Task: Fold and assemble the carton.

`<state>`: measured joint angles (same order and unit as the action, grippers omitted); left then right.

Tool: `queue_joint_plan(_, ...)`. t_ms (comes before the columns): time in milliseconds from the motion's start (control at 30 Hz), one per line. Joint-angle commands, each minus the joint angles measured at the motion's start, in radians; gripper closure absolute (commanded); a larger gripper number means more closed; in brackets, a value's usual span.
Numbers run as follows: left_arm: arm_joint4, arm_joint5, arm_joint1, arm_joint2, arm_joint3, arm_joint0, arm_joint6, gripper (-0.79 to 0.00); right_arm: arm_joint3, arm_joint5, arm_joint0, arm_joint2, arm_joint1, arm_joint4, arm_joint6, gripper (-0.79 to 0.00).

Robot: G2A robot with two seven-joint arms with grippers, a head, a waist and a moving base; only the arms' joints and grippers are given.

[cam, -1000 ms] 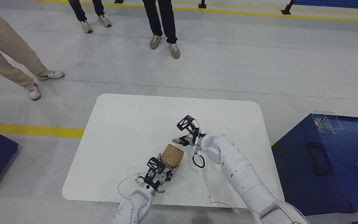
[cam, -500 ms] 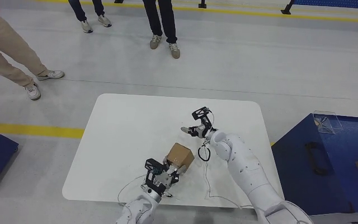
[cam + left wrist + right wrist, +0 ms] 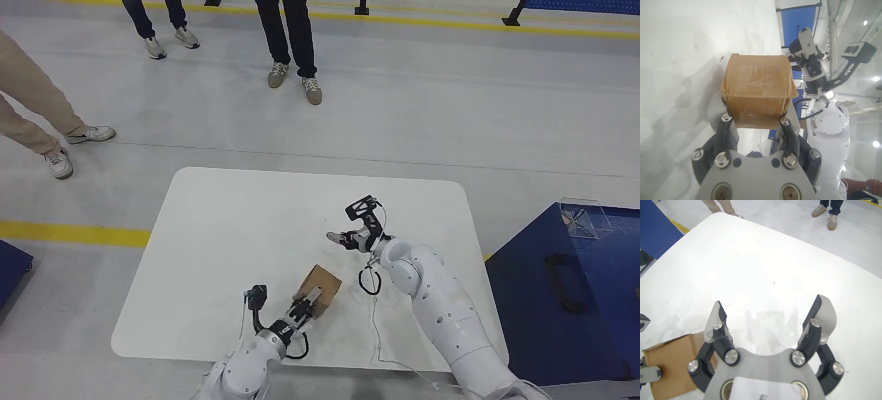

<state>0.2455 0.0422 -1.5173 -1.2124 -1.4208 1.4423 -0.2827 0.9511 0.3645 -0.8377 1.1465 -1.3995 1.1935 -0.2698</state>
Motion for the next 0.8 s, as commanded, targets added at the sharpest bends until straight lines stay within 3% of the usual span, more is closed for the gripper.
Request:
queue_joint_plan(0, -0.002, 0.049, 0.002, -0.003, -0.025, 0.009, 0.003, -0.785, -0.001, 0.000, 0.000, 0.000, 0.000, -0.001, 0.000, -0.785)
queue_joint_plan(200, 0.154, 0.210, 0.022, -0.013, -0.200, 0.082, -0.007, -0.785, -0.001, 0.000, 0.000, 0.000, 0.000, -0.001, 0.000, -0.785)
queue_joint_plan(300, 0.339, 0.171, 0.034, -0.019, -0.347, 0.150, 0.158, -0.785, -0.001, 0.000, 0.000, 0.000, 0.000, -0.001, 0.000, -0.785)
queue_joint_plan(333, 0.427, 0.125, 0.036, -0.006, -0.382, 0.171, 0.252, -0.674, -0.001, 0.000, 0.000, 0.000, 0.000, -0.001, 0.000, -0.785)
queue_joint_plan(367, 0.542, 0.061, 0.040, 0.018, -0.397, 0.186, 0.340, -0.237, -0.001, 0.000, 0.000, 0.000, 0.000, -0.001, 0.000, -0.785)
queue_joint_plan(400, 0.645, -0.005, 0.044, 0.042, -0.393, 0.196, 0.417, 0.000, -0.001, 0.000, 0.000, 0.000, 0.000, -0.001, 0.000, -0.785)
queue_joint_plan(467, 0.858, -0.088, 0.053, 0.071, -0.340, 0.186, 0.535, 0.000, -0.001, 0.000, 0.000, 0.000, 0.000, -0.001, 0.000, -0.785)
queue_joint_plan(567, 1.068, -0.124, 0.057, 0.118, -0.240, 0.141, 0.617, 0.000, -0.001, 0.000, 0.000, 0.000, 0.000, -0.001, 0.000, -0.785)
queue_joint_plan(700, 1.240, -0.047, 0.053, 0.161, -0.122, 0.069, 0.631, 0.000, -0.001, 0.000, 0.000, 0.000, 0.000, -0.001, 0.000, -0.785)
queue_joint_plan(767, 1.236, -0.003, 0.046, 0.178, -0.081, 0.045, 0.610, 0.000, -0.001, 0.000, 0.000, 0.000, 0.000, -0.001, 0.000, -0.785)
